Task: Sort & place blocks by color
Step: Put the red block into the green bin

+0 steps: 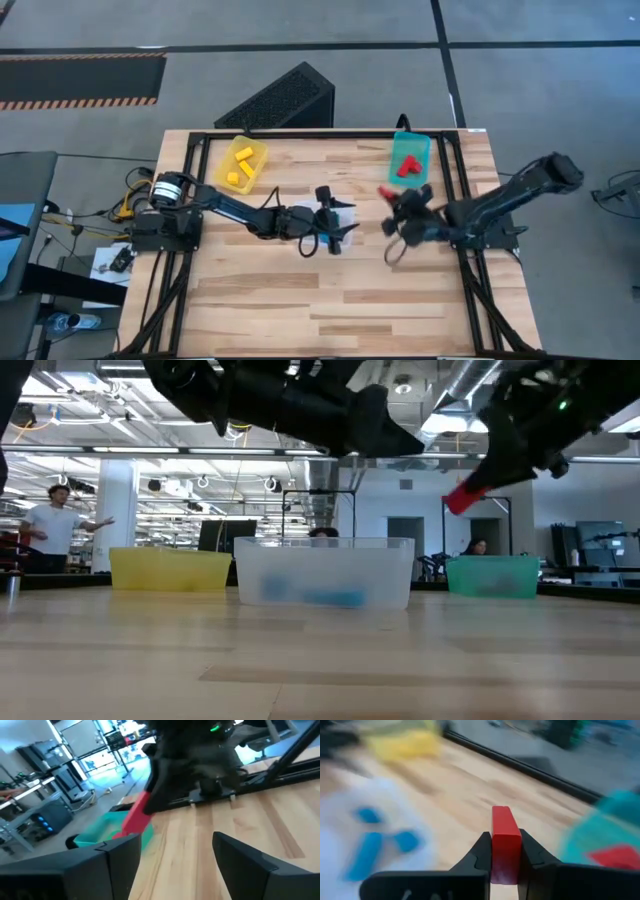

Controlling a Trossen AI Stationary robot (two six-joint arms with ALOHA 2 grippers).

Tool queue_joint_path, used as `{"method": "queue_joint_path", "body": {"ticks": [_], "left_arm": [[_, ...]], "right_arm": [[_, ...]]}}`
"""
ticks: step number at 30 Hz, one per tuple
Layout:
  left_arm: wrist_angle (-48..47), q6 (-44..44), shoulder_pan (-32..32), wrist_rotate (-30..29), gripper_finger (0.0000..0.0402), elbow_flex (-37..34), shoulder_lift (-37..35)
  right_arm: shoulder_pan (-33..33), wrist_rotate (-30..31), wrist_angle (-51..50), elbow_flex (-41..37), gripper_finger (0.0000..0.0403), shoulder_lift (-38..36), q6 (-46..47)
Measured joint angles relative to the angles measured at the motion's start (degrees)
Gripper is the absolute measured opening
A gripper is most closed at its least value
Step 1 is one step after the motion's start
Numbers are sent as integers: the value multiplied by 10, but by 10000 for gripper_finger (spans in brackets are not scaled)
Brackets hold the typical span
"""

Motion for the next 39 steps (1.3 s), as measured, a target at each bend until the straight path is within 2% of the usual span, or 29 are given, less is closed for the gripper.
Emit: {"method": "queue_joint_path", "body": {"ticks": [4,8,16,23,28,34,36,39], "left_arm": [[-26,0,-4,-6,231,0,-19],[-33,-2,-3,-5,218,0,-27],[-61,-13,1,-7,195,0,-26],[-68,-27,10,-7,192,0,-26],[-82,-57,19,0,192,0,-26],[-106,-118,21,89,192,0,-26],[-113,-121,16,96,192,0,-26],[-116,-113,10,76,192,0,-26]], "right_arm": [[-95,-37,-85,0,42,-32,3],[-175,-78,-120,0,42,-50,-31],[-284,-128,-162,0,42,-42,-51],[-348,-169,-156,0,42,-35,-95],[-370,-189,-159,0,42,-36,-114],[-396,-229,-157,0,42,-34,-124],[-401,-242,-157,0,42,-34,-125],[-409,-243,-153,0,47,-34,-122]]}}
